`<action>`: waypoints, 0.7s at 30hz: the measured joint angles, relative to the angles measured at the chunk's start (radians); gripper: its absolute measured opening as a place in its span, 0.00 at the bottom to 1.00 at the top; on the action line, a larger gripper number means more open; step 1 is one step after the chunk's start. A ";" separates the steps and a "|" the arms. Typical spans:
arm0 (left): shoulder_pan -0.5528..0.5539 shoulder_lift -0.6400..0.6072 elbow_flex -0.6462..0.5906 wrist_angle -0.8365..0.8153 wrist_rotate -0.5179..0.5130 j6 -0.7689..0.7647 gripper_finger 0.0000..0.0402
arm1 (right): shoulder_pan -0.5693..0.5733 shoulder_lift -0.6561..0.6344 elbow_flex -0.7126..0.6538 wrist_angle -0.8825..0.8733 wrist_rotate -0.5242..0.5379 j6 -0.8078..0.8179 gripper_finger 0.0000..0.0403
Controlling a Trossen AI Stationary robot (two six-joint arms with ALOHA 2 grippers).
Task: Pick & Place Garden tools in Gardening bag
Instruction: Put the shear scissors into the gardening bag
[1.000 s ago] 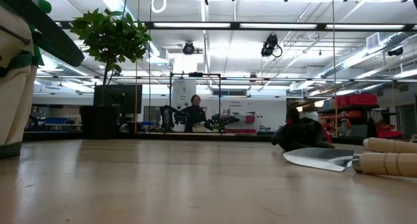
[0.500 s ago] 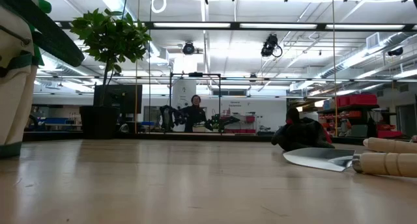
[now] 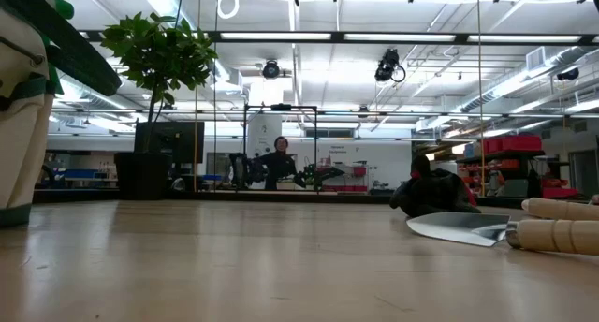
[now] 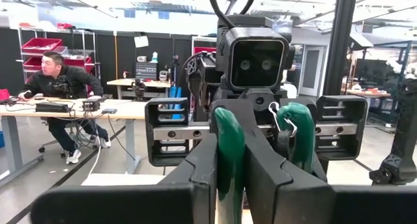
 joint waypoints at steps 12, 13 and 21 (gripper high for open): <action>0.000 0.000 0.000 0.000 0.002 -0.001 0.14 | 0.000 0.000 0.000 0.000 0.000 -0.001 0.13; 0.000 0.000 0.000 0.000 0.002 0.000 0.14 | 0.000 0.000 0.000 0.000 0.000 -0.001 0.13; 0.000 0.000 0.000 0.000 0.003 -0.004 0.14 | 0.000 0.000 0.000 0.001 0.000 -0.004 0.18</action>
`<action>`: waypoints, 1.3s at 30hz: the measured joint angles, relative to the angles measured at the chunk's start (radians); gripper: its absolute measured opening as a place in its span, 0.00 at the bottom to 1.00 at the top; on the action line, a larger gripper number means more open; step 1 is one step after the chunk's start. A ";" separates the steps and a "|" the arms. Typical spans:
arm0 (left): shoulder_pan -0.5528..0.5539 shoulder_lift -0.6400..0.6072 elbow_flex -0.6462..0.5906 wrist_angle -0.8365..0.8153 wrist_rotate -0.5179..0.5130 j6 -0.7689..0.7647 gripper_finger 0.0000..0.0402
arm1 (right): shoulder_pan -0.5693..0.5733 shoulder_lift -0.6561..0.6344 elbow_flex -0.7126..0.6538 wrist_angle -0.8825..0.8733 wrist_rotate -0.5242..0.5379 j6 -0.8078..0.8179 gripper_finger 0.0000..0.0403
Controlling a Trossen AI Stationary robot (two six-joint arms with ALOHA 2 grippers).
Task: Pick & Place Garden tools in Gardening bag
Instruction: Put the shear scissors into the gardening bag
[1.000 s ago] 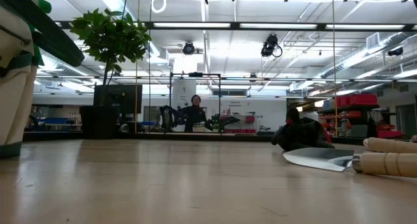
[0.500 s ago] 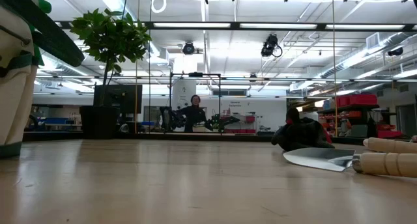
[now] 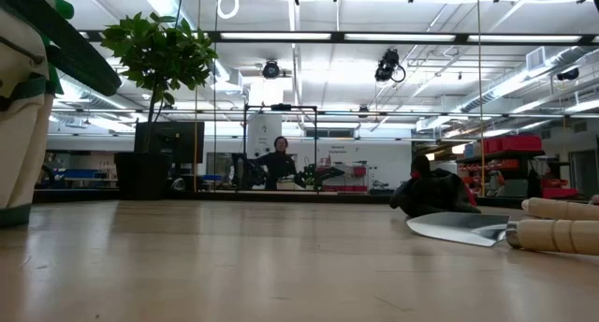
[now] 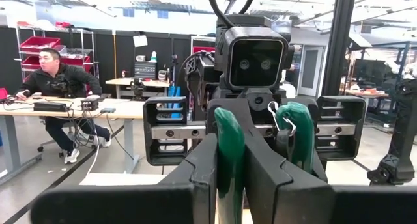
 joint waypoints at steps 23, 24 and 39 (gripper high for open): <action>0.000 -0.010 -0.001 -0.021 0.021 0.000 0.14 | 0.000 -0.092 0.001 -0.071 0.030 0.000 0.40; 0.000 -0.011 -0.001 -0.022 0.035 -0.001 0.14 | 0.000 -0.096 0.001 -0.081 0.035 0.000 0.40; 0.000 -0.193 -0.001 -0.266 0.115 -0.045 0.14 | 0.000 -0.104 0.001 -0.096 0.035 0.004 0.40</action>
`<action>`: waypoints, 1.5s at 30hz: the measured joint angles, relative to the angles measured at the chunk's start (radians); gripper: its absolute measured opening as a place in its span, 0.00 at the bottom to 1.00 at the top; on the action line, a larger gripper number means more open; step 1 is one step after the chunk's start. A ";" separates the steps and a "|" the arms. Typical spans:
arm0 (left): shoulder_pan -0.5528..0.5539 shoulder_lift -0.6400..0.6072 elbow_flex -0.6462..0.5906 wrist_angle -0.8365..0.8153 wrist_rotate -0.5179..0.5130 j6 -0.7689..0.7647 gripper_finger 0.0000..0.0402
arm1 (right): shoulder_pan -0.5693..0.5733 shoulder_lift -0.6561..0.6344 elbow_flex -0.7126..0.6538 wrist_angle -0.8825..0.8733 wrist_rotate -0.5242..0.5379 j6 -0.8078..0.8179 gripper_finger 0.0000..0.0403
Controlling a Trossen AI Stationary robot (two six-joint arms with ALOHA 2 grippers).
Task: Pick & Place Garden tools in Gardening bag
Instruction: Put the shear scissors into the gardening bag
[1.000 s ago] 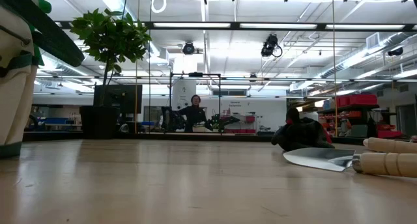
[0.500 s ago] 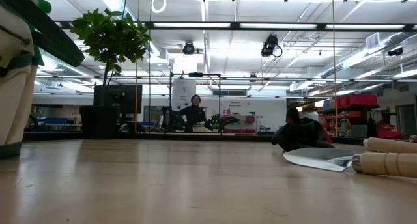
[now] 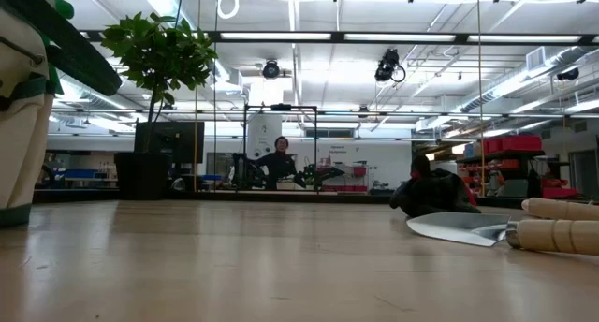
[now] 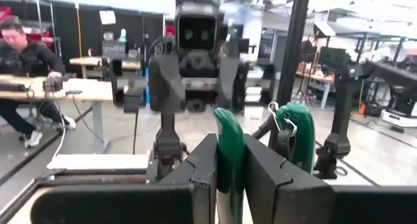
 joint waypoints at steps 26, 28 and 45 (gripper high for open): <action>-0.269 -0.087 0.001 -0.218 0.063 0.045 0.14 | 0.000 0.000 0.000 -0.007 0.000 -0.001 0.40; -0.302 -0.078 0.001 -0.216 0.065 0.045 0.14 | 0.000 0.000 0.000 -0.007 0.000 0.000 0.40; -0.528 -0.033 0.000 -0.261 0.089 0.021 0.14 | 0.000 0.001 0.000 -0.014 0.000 -0.002 0.40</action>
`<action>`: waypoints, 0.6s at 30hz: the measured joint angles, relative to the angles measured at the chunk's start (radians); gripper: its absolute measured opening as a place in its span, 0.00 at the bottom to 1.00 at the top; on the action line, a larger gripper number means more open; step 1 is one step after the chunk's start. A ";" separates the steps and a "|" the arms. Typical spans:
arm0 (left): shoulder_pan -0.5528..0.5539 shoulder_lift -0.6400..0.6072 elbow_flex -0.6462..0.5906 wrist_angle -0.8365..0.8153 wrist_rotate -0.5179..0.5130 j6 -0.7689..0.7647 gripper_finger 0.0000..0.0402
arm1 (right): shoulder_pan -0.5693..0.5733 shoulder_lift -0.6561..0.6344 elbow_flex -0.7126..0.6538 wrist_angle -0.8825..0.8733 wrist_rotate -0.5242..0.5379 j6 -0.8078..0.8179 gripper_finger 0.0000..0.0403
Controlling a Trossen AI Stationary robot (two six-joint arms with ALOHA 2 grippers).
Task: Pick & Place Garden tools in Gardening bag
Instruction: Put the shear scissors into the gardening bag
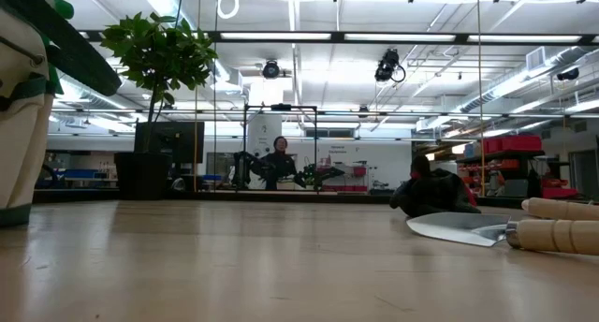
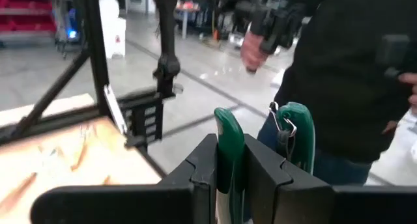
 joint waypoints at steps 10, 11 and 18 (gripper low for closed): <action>-0.059 0.008 0.000 -0.036 -0.045 0.005 0.14 | 0.000 0.000 0.000 0.007 0.000 0.002 0.40; -0.065 0.015 0.000 -0.037 -0.045 0.007 0.14 | 0.000 0.000 0.000 0.008 0.000 0.002 0.40; -0.084 0.088 -0.034 -0.003 -0.038 0.010 0.14 | 0.000 0.000 0.000 0.008 0.000 0.027 0.40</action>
